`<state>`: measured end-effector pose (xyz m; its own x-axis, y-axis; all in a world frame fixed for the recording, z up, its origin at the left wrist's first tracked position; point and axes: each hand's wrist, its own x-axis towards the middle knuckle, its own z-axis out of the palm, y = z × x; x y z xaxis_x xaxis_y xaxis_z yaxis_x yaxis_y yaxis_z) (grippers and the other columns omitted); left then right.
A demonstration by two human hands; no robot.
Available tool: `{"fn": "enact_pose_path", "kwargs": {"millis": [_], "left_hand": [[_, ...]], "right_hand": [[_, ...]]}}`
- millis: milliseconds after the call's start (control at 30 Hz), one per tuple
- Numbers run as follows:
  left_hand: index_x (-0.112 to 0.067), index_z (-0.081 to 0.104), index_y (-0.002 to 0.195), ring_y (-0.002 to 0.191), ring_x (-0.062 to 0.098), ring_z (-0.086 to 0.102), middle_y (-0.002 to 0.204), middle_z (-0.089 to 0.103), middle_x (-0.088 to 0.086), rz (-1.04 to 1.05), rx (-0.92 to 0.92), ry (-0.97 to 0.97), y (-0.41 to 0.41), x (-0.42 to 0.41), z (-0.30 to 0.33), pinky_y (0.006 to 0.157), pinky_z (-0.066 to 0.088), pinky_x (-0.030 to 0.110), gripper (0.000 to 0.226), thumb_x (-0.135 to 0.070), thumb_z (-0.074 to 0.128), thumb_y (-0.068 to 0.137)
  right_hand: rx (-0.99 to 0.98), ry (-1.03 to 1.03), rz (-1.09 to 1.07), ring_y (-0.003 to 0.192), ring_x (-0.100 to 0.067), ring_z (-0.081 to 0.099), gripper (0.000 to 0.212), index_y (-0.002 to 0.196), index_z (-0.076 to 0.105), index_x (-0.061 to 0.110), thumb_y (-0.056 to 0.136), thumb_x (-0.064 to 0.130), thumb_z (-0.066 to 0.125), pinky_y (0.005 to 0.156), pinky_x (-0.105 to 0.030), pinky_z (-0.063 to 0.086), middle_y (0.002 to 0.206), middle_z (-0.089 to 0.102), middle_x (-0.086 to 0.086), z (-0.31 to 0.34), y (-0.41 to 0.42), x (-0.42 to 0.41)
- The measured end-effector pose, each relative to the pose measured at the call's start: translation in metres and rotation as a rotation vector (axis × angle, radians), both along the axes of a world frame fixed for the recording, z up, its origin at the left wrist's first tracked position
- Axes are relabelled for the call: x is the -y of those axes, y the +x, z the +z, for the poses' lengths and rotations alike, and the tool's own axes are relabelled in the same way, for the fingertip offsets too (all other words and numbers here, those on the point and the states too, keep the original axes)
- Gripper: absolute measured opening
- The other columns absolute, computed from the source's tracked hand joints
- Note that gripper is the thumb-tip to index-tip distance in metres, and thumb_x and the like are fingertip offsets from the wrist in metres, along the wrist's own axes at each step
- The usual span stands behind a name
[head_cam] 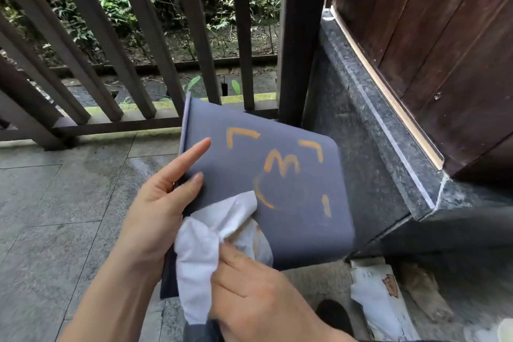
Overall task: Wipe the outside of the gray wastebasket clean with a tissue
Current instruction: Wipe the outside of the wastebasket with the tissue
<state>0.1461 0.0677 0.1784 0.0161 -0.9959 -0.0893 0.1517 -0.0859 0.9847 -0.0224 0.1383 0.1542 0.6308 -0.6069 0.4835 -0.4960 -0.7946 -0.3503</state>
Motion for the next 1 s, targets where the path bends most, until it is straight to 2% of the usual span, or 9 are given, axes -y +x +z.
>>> {"fn": "enact_pose_path", "kwargs": {"millis": [133, 233, 267, 400, 667, 733, 833, 900, 1000], "left_hand": [[-0.044, 0.075, 0.122, 0.092, 0.013, 0.075, 0.104, 0.080, -0.003, 0.032, 0.058, 0.008, 0.004, 0.001, 0.004, 0.071, 0.060, 0.023, 0.051, -0.003, 0.054, 0.101], [-0.047, 0.075, 0.120, 0.082, 0.012, 0.075, 0.100, 0.081, -0.005, 0.063, 0.066, 0.017, 0.007, 0.001, 0.008, 0.063, 0.061, 0.025, 0.050, -0.005, 0.055, 0.101], [-0.047, 0.075, 0.120, 0.082, 0.013, 0.075, 0.102, 0.081, -0.004, 0.069, 0.057, 0.017, 0.008, 0.000, 0.009, 0.063, 0.061, 0.026, 0.050, -0.005, 0.055, 0.101], [-0.048, 0.074, 0.121, 0.082, 0.011, 0.073, 0.102, 0.080, -0.006, 0.109, 0.032, 0.005, 0.010, -0.001, 0.011, 0.066, 0.062, 0.026, 0.050, -0.005, 0.056, 0.100], [-0.046, 0.075, 0.121, 0.082, 0.007, 0.072, 0.094, 0.078, -0.012, 0.098, 0.063, -0.056, -0.008, 0.000, 0.006, 0.067, 0.059, 0.021, 0.052, -0.002, 0.055, 0.101], [-0.047, 0.075, 0.120, 0.079, 0.004, 0.069, 0.087, 0.075, -0.016, 0.106, 0.090, -0.089, -0.013, -0.001, 0.005, 0.068, 0.055, 0.015, 0.053, -0.001, 0.056, 0.101], [-0.048, 0.075, 0.120, 0.063, 0.005, 0.047, 0.064, 0.051, -0.013, 0.127, 0.128, -0.113, -0.018, -0.004, 0.005, 0.059, 0.042, 0.009, 0.053, -0.001, 0.057, 0.100], [-0.049, 0.074, 0.119, 0.059, 0.008, 0.035, 0.062, 0.037, -0.010, 0.132, 0.138, -0.108, -0.019, -0.006, 0.005, 0.053, 0.034, 0.010, 0.054, -0.002, 0.058, 0.100], [-0.049, 0.075, 0.117, 0.058, 0.007, 0.031, 0.062, 0.033, -0.010, 0.137, 0.124, -0.093, -0.021, -0.007, 0.006, 0.051, 0.032, 0.012, 0.054, -0.001, 0.058, 0.100]], "right_hand": [[0.477, 0.546, -0.195, 0.120, 0.018, 0.053, 0.056, 0.139, 0.052, 0.051, 0.093, 0.019, 0.056, 0.099, -0.004, 0.042, 0.135, 0.057, 0.034, 0.025, -0.013, -0.016], [0.769, 0.576, -0.366, 0.102, 0.007, 0.069, 0.036, 0.118, 0.068, 0.053, 0.086, 0.035, 0.066, 0.090, -0.016, 0.055, 0.107, 0.076, 0.023, 0.039, -0.026, -0.011], [0.831, 0.554, -0.425, 0.093, 0.010, 0.070, 0.030, 0.106, 0.073, 0.055, 0.085, 0.033, 0.069, 0.083, -0.011, 0.055, 0.096, 0.078, 0.024, 0.043, -0.033, -0.004], [0.925, 0.515, -0.632, 0.086, 0.015, 0.068, 0.049, 0.090, 0.073, 0.058, 0.095, 0.009, 0.069, 0.074, -0.002, 0.048, 0.090, 0.076, 0.030, 0.046, -0.064, 0.021], [0.657, 0.374, -0.491, 0.089, 0.020, 0.064, 0.038, 0.111, 0.061, 0.065, 0.090, 0.035, 0.056, 0.078, -0.002, 0.046, 0.098, 0.072, 0.035, 0.027, -0.038, 0.008], [0.585, 0.338, -0.334, 0.112, 0.013, 0.063, 0.050, 0.126, 0.058, 0.055, 0.093, 0.018, 0.060, 0.093, -0.005, 0.045, 0.120, 0.068, 0.032, 0.019, -0.026, 0.006], [0.415, 0.253, -0.142, 0.140, -0.010, 0.050, 0.061, 0.144, 0.055, 0.024, 0.090, -0.003, 0.058, 0.108, -0.025, 0.045, 0.147, 0.057, 0.004, 0.004, -0.009, 0.009], [0.276, 0.227, -0.133, 0.147, -0.018, 0.042, 0.056, 0.143, 0.056, 0.008, 0.088, -0.002, 0.054, 0.104, -0.035, 0.051, 0.153, 0.052, -0.007, -0.003, 0.000, 0.012], [0.103, 0.228, -0.174, 0.153, -0.028, 0.030, 0.048, 0.137, 0.061, 0.005, 0.090, 0.005, 0.055, 0.110, -0.044, 0.046, 0.152, 0.051, -0.015, -0.010, 0.006, 0.011]]}}
